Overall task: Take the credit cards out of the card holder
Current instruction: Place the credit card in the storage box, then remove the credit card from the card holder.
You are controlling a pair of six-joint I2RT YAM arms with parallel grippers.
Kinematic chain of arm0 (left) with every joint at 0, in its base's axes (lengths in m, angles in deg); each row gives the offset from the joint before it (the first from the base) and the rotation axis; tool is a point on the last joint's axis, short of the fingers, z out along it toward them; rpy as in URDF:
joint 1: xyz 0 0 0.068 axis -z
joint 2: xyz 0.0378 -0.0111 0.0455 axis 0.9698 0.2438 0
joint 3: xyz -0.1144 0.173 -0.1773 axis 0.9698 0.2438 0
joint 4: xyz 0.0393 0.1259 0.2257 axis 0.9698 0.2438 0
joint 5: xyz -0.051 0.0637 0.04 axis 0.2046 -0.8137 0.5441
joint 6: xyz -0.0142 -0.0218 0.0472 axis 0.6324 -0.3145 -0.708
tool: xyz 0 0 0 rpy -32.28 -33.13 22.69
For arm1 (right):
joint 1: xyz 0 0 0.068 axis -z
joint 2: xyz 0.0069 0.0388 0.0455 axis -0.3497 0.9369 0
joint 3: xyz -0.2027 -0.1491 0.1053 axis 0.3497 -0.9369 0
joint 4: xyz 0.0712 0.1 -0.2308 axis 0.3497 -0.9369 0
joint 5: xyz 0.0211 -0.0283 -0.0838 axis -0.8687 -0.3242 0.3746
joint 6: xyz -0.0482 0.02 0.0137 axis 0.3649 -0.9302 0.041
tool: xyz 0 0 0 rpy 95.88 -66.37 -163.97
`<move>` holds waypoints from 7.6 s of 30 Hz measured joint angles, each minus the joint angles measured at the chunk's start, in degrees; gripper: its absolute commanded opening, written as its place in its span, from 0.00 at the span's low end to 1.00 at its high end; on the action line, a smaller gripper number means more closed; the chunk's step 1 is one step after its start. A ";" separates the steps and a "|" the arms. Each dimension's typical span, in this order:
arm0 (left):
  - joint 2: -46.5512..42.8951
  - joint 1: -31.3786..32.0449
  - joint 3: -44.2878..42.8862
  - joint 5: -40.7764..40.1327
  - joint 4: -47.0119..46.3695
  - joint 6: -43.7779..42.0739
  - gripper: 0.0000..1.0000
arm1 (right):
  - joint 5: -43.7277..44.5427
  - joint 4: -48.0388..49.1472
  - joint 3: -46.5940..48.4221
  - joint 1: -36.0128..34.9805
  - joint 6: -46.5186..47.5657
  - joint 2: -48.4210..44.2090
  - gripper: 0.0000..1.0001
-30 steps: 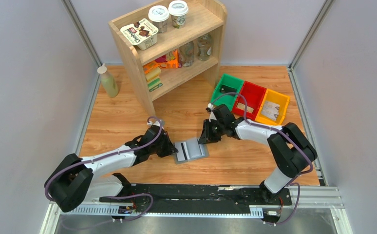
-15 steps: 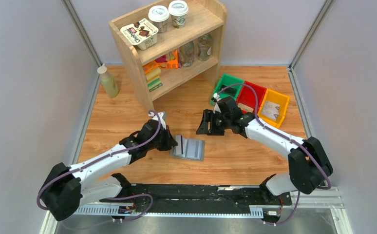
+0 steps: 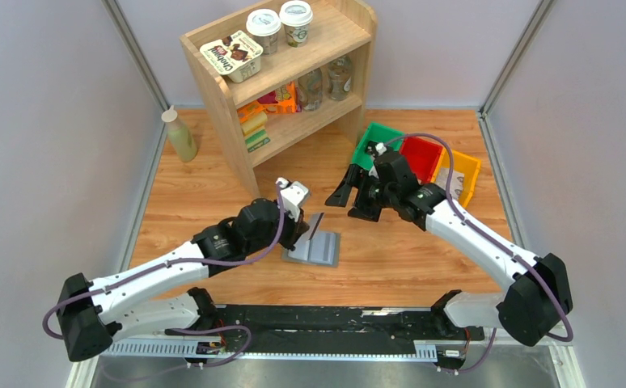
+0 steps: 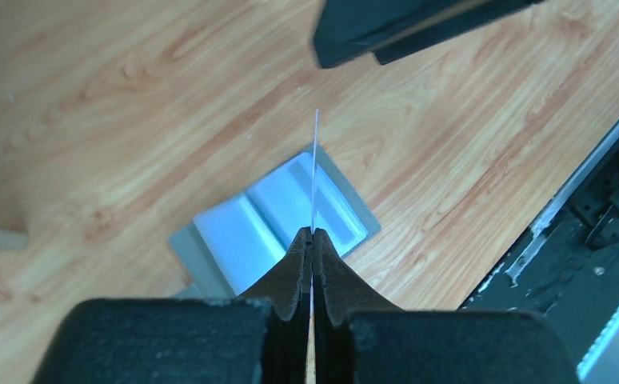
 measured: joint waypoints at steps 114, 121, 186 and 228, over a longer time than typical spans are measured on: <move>19.76 -17.20 -3.89 18.91 5.73 15.02 0.65 | 10.25 -2.36 -4.50 14.10 17.55 -3.13 0.67; 21.81 -17.20 -2.36 14.62 6.51 16.74 0.59 | 9.86 4.85 -9.68 -3.17 9.31 -1.11 0.64; 25.14 -17.25 6.75 16.17 -1.70 29.92 0.21 | 22.51 -0.66 0.17 -15.45 7.41 19.41 0.68; 25.14 -17.18 6.78 16.48 -1.70 29.92 0.21 | 22.71 -3.04 4.15 -17.18 10.38 23.67 0.69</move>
